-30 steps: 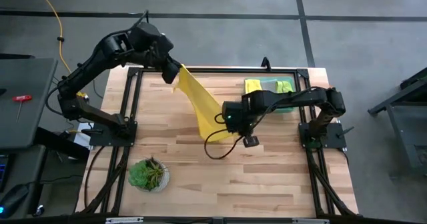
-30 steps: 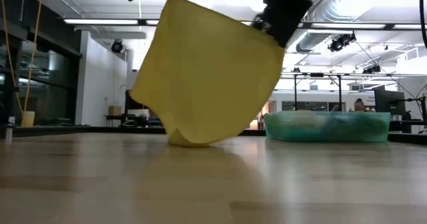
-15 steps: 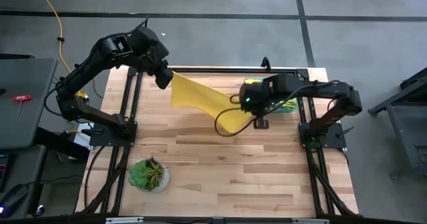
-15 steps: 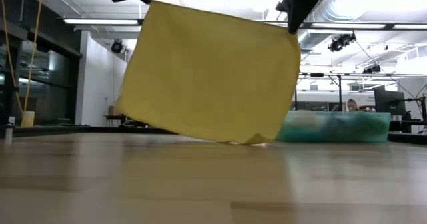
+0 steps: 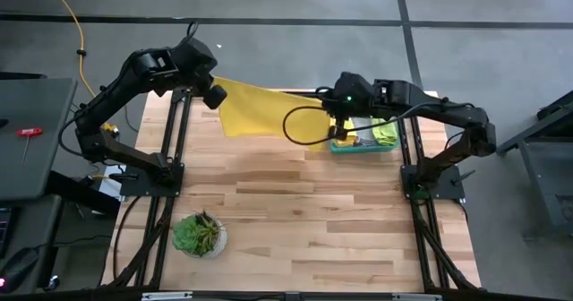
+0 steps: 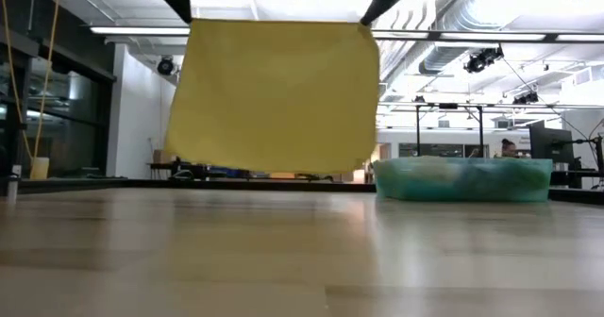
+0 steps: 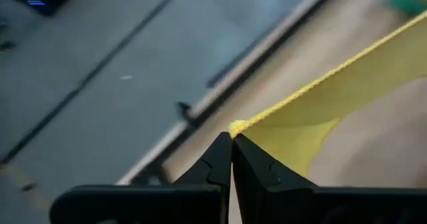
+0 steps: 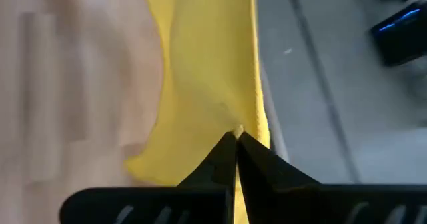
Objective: Fold microfiber towels
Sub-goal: Fold the yellow towel
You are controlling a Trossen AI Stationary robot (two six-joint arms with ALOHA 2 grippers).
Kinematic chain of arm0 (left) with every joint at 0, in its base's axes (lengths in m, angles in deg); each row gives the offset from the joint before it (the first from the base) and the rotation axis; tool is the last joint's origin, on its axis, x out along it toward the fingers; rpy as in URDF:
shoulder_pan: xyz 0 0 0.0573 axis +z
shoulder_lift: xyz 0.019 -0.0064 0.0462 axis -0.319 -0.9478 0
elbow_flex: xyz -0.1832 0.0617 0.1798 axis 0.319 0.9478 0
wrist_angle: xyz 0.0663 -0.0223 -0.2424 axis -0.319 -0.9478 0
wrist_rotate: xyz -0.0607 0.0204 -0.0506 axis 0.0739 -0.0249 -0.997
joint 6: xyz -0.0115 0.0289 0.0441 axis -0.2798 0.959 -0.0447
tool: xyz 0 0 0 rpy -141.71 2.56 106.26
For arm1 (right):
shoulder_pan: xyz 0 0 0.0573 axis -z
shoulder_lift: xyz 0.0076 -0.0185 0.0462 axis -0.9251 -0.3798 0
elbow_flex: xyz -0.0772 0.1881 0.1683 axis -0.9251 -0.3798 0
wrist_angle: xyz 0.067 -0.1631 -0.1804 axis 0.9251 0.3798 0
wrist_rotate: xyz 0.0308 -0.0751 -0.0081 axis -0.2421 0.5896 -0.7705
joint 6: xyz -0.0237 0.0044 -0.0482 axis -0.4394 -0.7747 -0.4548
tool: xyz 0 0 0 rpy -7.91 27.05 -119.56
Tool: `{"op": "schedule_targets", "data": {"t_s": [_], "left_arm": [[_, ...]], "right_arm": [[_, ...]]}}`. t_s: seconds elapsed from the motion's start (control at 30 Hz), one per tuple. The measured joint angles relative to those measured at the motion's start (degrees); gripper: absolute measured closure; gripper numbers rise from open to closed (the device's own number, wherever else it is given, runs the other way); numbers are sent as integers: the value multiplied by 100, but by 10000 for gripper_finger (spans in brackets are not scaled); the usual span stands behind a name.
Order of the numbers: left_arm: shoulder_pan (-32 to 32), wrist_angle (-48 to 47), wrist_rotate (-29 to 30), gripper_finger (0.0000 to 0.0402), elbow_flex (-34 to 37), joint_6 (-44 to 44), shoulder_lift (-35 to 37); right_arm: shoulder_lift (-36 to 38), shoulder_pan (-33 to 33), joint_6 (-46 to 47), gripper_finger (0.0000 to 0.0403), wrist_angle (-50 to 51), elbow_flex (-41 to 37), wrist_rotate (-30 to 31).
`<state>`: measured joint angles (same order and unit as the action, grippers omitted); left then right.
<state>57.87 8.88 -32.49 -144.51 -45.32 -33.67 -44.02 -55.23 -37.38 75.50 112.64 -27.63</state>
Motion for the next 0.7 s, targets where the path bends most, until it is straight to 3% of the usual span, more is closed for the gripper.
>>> {"op": "schedule_targets", "data": {"t_s": [0.1,0.3,0.53,0.7], "left_arm": [[-15,-121,290,401,0,-64,49],[-539,-347,-42,401,577,-723,307],[-1657,-213,-496,401,2557,-1955,806],[-2692,361,-1055,401,4112,-3237,1145]], "right_arm": [[-26,-51,-291,403,-211,0,430],[-203,-297,-145,403,152,4,309],[-913,-809,129,403,403,4,7],[-1562,-1201,390,403,391,4,-685]]}}
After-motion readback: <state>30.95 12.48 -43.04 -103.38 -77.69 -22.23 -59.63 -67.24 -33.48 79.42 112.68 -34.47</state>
